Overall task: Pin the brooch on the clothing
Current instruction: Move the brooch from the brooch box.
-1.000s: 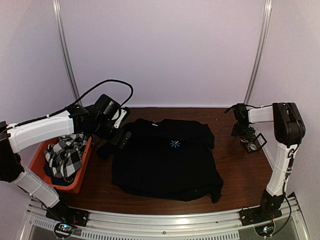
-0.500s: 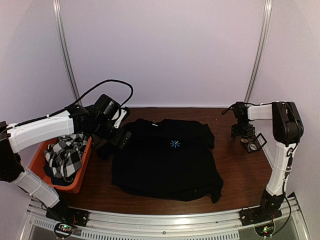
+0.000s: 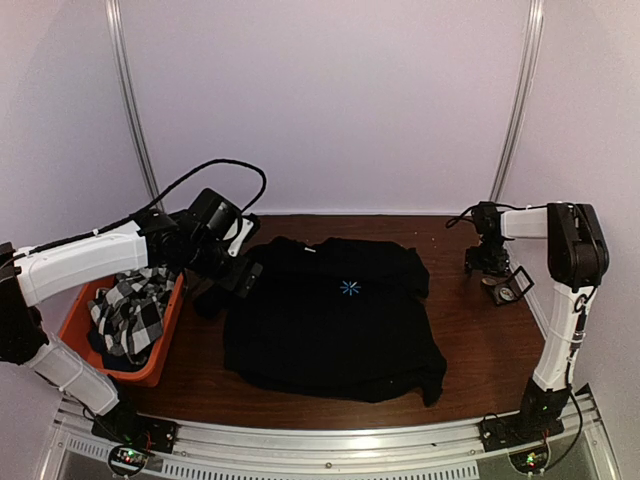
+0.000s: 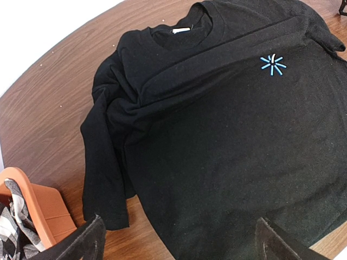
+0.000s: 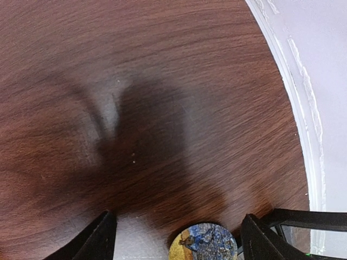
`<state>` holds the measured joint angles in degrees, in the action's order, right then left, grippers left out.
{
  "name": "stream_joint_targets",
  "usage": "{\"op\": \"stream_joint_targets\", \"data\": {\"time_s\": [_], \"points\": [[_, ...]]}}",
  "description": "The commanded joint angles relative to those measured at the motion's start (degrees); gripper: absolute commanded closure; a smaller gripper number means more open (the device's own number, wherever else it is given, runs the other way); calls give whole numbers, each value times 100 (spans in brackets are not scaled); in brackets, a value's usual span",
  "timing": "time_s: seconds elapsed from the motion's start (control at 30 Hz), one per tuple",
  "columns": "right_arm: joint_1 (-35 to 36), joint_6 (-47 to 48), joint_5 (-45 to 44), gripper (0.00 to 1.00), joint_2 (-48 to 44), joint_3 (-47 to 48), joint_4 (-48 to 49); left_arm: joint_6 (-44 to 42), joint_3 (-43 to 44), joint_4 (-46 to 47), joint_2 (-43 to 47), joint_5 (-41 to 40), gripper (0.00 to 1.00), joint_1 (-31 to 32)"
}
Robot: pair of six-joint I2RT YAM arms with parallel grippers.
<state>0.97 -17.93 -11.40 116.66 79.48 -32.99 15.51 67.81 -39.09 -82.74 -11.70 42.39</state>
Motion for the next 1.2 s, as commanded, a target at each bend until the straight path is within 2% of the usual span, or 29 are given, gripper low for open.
{"op": "stream_joint_targets", "data": {"time_s": [0.0,0.17,0.5,0.87,1.17], "points": [[-102,71,425,19,181,-328,-330,-69,-58,156,14,47,2,19],[-304,59,575,12,-36,-496,-291,-72,-49,156,8,62,2,23],[-517,93,868,13,-109,-719,-205,-69,-60,152,18,64,2,23],[-528,81,1061,20,-83,-719,-141,-73,-57,156,3,42,2,22],[-528,36,1100,31,-82,-757,-79,-78,-57,156,-5,28,2,18]]}}
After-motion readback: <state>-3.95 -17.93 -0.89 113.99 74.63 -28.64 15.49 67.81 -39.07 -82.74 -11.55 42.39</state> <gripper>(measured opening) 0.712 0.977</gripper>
